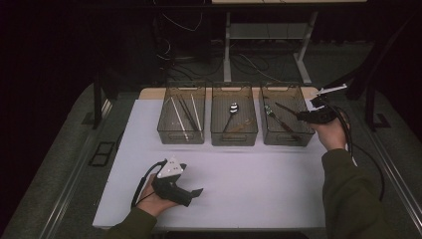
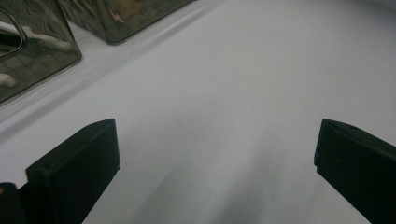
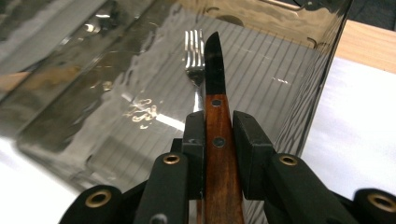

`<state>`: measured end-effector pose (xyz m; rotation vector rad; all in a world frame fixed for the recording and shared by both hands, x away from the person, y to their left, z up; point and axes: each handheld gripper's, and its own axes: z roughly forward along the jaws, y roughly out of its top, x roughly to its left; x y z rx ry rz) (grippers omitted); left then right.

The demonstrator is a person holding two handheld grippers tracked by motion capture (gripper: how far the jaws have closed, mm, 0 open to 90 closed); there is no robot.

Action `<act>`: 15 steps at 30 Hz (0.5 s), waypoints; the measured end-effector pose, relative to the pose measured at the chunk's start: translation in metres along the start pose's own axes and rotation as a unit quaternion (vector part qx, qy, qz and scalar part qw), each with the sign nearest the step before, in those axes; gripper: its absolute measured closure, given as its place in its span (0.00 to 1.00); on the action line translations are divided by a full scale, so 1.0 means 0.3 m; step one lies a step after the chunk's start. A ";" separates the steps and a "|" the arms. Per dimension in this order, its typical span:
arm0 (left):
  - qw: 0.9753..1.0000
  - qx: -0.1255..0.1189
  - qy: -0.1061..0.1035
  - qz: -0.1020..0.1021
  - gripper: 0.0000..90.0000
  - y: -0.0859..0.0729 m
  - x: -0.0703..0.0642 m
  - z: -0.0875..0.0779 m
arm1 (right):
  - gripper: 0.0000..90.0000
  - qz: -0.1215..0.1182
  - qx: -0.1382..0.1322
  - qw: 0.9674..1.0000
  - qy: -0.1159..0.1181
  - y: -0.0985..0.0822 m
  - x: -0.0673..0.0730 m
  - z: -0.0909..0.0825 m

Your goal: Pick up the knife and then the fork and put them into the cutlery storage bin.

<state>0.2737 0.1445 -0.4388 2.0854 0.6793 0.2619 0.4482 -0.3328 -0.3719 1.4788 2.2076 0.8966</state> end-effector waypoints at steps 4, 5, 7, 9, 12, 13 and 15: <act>1.000 -0.001 -0.001 -0.001 0.00 0.000 -0.003 0.002 | 0.84 0.007 0.010 1.000 -0.009 0.013 -0.003 0.047; 1.000 -0.001 -0.001 -0.001 0.00 0.001 -0.003 0.001 | 0.84 0.011 0.011 1.000 -0.009 0.014 -0.004 0.057; 1.000 -0.001 -0.002 -0.001 0.00 0.001 -0.002 0.001 | 0.84 0.022 0.015 1.000 -0.011 0.018 -0.004 0.073; 1.000 -0.001 -0.003 -0.001 0.00 0.001 -0.002 0.001 | 0.84 0.021 0.019 1.000 -0.012 0.021 -0.005 0.087; 1.000 0.001 -0.004 -0.002 0.00 0.000 -0.002 0.003 | 0.84 0.024 0.018 0.999 -0.016 0.023 -0.002 0.102; 1.000 0.002 -0.004 -0.001 0.00 0.000 -0.002 0.004 | 0.84 0.024 0.019 0.999 -0.017 0.024 -0.002 0.105; 1.000 0.003 -0.005 -0.001 0.00 0.000 -0.002 0.004 | 0.84 0.028 0.023 0.999 -0.019 0.021 0.000 0.111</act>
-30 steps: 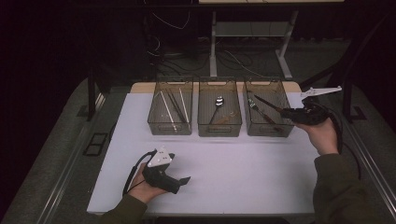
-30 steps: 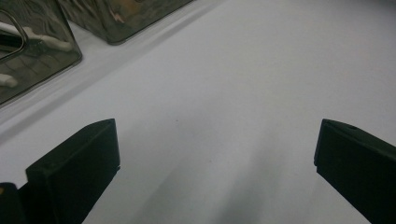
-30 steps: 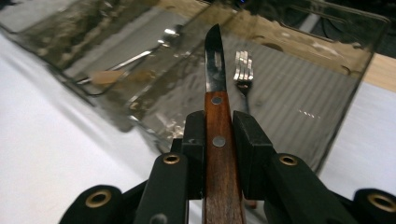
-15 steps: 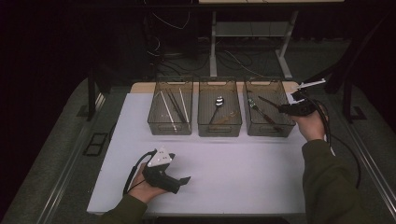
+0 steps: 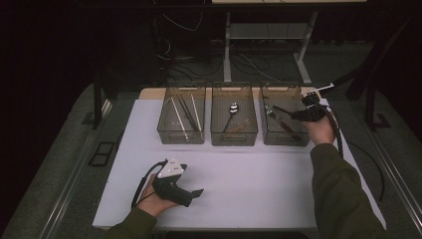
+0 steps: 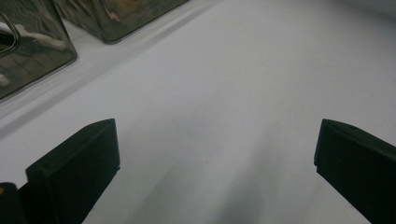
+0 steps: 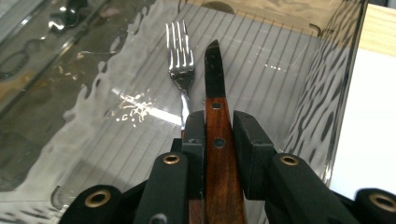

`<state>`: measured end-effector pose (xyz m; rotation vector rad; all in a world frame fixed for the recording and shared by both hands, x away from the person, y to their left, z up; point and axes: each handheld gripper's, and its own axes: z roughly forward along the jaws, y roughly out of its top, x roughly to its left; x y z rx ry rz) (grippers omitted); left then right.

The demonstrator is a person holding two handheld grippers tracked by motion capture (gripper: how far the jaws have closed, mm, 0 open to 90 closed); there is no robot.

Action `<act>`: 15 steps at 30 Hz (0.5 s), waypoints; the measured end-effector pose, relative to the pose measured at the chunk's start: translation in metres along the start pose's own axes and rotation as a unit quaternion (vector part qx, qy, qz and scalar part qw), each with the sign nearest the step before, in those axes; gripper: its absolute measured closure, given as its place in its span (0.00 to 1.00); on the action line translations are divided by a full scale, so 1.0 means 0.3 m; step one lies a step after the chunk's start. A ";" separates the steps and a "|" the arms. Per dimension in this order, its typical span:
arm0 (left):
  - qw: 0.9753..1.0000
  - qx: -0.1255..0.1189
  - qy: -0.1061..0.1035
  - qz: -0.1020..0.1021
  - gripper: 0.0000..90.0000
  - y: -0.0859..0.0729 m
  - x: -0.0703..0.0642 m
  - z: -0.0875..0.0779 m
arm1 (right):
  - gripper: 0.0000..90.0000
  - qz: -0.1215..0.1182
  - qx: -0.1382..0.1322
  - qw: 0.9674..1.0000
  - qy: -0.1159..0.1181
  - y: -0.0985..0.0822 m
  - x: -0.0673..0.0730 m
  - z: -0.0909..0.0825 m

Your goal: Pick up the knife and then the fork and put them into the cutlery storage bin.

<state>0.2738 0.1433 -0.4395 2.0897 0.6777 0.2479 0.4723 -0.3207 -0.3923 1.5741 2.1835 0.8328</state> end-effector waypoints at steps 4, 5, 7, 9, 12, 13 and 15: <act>1.000 0.000 0.000 0.000 0.00 0.000 -0.001 0.000 | 0.74 -0.002 -0.003 1.000 -0.001 -0.004 -0.003 0.003; 1.000 0.000 0.000 0.001 0.00 0.000 -0.001 0.000 | 0.70 -0.002 -0.004 1.000 -0.001 -0.004 -0.004 0.001; 1.000 0.001 -0.001 0.001 0.00 0.000 -0.001 0.001 | 0.61 -0.001 -0.009 1.000 -0.002 -0.003 -0.006 -0.004; 1.000 0.001 -0.001 0.000 0.00 0.000 -0.001 0.002 | 0.55 0.001 -0.015 1.000 0.003 -0.004 -0.010 -0.009; 1.000 0.001 -0.002 -0.001 0.00 -0.001 0.000 0.004 | 0.49 0.001 -0.026 1.000 0.016 -0.008 -0.014 -0.018; 1.000 0.001 -0.002 -0.002 0.00 -0.001 0.001 0.004 | 0.47 0.002 -0.025 0.999 0.021 -0.010 -0.012 -0.023; 1.000 0.002 -0.002 -0.001 0.00 -0.001 0.002 0.006 | 0.43 -0.001 -0.031 0.999 0.029 -0.014 -0.007 -0.032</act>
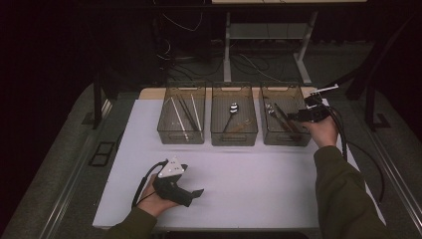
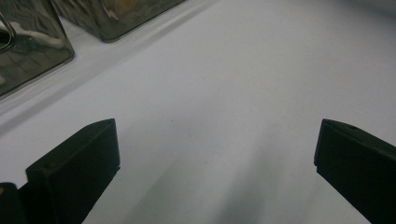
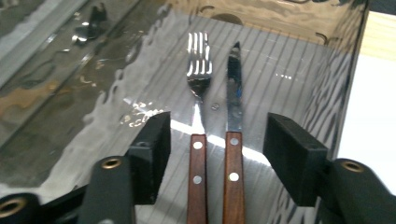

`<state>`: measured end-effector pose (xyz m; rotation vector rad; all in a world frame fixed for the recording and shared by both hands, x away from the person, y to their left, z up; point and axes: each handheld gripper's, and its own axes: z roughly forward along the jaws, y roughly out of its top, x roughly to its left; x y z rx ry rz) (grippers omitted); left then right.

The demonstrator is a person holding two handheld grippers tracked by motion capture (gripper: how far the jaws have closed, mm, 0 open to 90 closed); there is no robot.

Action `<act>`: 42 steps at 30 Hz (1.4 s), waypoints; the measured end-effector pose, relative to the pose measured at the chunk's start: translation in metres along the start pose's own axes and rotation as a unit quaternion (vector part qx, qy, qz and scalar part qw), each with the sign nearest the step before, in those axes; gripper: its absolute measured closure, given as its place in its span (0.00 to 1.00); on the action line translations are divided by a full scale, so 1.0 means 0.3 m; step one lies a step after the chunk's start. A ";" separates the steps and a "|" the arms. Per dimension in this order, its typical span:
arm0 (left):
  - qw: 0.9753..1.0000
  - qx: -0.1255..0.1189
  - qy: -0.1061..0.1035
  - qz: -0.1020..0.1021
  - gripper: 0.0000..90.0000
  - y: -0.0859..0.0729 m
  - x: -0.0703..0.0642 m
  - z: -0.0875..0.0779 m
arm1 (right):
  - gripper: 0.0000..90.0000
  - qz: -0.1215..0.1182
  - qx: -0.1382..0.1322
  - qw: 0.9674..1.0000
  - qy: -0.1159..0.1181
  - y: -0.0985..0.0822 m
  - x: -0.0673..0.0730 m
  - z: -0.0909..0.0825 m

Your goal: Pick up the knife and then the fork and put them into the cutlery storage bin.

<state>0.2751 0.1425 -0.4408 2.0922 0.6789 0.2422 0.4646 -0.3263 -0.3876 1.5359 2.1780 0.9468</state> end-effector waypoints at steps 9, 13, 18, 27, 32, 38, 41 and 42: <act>1.000 -0.003 0.001 -0.005 0.00 0.001 0.006 0.003 | 0.33 0.013 0.016 0.999 0.049 -0.012 0.011 -0.043; 1.000 -0.009 0.004 -0.013 0.00 0.002 0.008 0.008 | 0.27 0.000 -0.003 0.997 0.076 -0.030 0.022 -0.071; 1.000 -0.010 0.004 -0.011 0.00 0.005 0.013 0.015 | 0.17 -0.029 -0.026 0.996 0.083 -0.056 0.062 -0.104; 1.000 -0.007 0.005 -0.004 0.00 0.002 0.022 0.008 | 0.13 -0.072 -0.055 0.991 0.097 -0.137 0.161 -0.148; 1.000 -0.009 0.005 -0.003 0.00 0.001 0.019 0.004 | 0.13 -0.093 -0.068 0.987 0.110 -0.205 0.225 -0.167; 1.000 -0.010 0.004 -0.003 0.00 -0.001 0.017 -0.001 | 0.13 -0.108 -0.071 0.982 0.134 -0.289 0.268 -0.176; 1.000 -0.010 0.004 -0.002 0.00 0.000 0.017 -0.004 | 0.13 -0.112 -0.071 0.981 0.138 -0.345 0.282 -0.179; 1.000 -0.011 0.004 -0.002 0.00 0.000 0.017 -0.004 | 0.13 -0.113 -0.070 0.981 0.141 -0.361 0.285 -0.181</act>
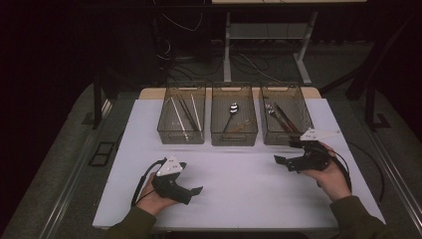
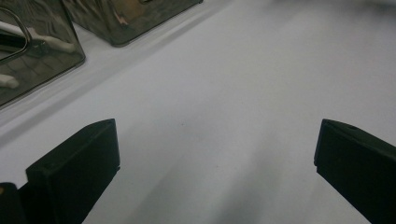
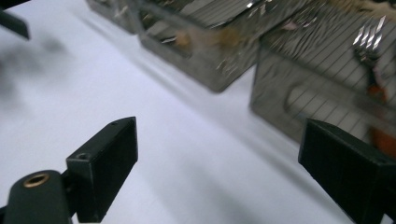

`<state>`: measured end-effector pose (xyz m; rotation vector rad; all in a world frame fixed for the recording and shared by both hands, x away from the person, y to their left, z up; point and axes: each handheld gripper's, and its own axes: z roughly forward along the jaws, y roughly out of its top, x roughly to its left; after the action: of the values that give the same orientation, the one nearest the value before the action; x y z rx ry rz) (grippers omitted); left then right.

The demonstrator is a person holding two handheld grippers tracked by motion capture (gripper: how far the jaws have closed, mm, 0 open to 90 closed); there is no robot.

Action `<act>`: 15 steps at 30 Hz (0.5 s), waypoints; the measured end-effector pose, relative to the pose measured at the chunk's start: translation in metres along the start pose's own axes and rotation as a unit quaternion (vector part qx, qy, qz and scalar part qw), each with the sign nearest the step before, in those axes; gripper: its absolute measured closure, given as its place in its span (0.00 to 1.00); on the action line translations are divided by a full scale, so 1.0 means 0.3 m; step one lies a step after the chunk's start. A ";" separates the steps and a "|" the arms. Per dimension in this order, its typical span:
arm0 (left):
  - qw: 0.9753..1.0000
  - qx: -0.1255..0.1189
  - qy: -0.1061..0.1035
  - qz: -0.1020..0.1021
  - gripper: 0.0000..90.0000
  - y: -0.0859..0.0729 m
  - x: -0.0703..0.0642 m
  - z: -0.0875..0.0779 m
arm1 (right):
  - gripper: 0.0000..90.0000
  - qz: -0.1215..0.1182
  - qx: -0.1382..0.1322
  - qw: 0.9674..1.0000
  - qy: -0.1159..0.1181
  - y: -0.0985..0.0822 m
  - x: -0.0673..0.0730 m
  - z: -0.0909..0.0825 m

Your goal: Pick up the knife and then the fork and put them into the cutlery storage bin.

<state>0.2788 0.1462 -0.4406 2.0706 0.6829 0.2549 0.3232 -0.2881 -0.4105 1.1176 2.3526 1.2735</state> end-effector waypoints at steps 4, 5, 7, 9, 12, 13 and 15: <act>1.000 0.000 -0.001 0.001 0.00 0.001 -0.001 0.000 | 0.13 -0.002 0.004 1.000 0.007 -0.054 0.031 -0.013; 1.000 -0.001 -0.001 0.001 0.00 0.001 -0.002 0.001 | 0.13 -0.001 0.003 1.000 0.010 -0.066 0.037 -0.018; 1.000 0.000 -0.001 0.001 0.00 0.001 -0.002 0.001 | 0.13 0.003 -0.007 1.000 0.015 -0.089 0.050 -0.026; 1.000 0.000 0.000 0.001 0.00 0.001 0.000 -0.001 | 0.13 0.005 -0.014 1.000 0.024 -0.108 0.064 -0.033; 1.000 -0.002 0.000 0.000 0.00 0.001 0.000 -0.001 | 0.13 -0.001 -0.016 0.999 0.028 -0.131 0.080 -0.037; 1.000 -0.002 0.000 0.000 0.00 0.001 -0.001 -0.002 | 0.13 -0.005 -0.014 1.000 0.027 -0.136 0.084 -0.039; 1.000 -0.002 -0.002 0.001 0.00 0.001 -0.001 -0.003 | 0.13 -0.007 -0.013 1.000 0.027 -0.149 0.090 -0.044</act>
<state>0.2782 0.1464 -0.4400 2.0676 0.6791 0.2533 0.2752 -0.2912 -0.4344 1.0692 2.3713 1.3420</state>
